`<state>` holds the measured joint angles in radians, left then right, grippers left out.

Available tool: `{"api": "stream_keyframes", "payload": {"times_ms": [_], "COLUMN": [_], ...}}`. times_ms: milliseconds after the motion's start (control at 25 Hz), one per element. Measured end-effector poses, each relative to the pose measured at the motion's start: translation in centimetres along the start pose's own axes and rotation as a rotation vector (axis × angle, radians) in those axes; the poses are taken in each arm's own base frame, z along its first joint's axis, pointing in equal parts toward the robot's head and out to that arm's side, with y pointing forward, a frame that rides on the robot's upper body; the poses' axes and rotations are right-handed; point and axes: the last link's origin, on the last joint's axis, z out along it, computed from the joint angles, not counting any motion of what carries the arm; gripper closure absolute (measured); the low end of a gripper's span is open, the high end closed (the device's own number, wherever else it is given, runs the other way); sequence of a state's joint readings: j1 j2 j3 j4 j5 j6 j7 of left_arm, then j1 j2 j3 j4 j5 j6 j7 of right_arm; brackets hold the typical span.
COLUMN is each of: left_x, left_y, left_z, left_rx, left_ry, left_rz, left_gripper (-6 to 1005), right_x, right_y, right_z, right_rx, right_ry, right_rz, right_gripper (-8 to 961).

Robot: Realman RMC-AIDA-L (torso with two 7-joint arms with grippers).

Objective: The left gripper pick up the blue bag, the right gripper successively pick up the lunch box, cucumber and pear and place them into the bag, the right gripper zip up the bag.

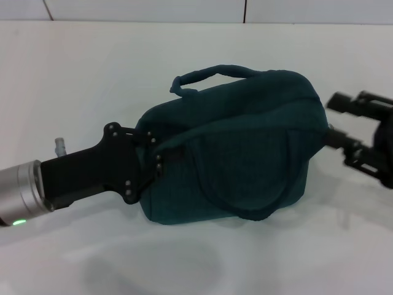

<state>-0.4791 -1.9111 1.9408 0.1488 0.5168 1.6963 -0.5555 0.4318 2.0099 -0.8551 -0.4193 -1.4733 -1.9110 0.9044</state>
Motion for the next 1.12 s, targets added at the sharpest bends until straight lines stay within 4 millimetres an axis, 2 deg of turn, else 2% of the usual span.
{"api": "stream_keyframes", "payload": {"times_ms": [360,880,1040,1120], "left_x": [-0.1,0.1,0.3,0.3], "left_y": [0.2,-0.2,-0.3,-0.2], "left_z": [0.0,0.3,0.2,0.1], "left_rx": [-0.017,-0.026,-0.044,-0.051], "left_ry": [-0.006,-0.010,-0.019,-0.018], "left_rz": [-0.003,-0.079,-0.105,-0.107], "left_gripper": [895,876,870,771], "right_x": [1.6,1.9,1.7,1.6], "right_y": [0.2,0.6,0.6,0.6], "right_z": [3.3,4.7,4.8,4.7], "right_rx": [-0.142,-0.223,-0.229,-0.231], "right_ry": [0.118,0.155,0.152,0.151], "right_rz": [0.053,0.088,0.085,0.078], "right_gripper": [456,455,360,312]}}
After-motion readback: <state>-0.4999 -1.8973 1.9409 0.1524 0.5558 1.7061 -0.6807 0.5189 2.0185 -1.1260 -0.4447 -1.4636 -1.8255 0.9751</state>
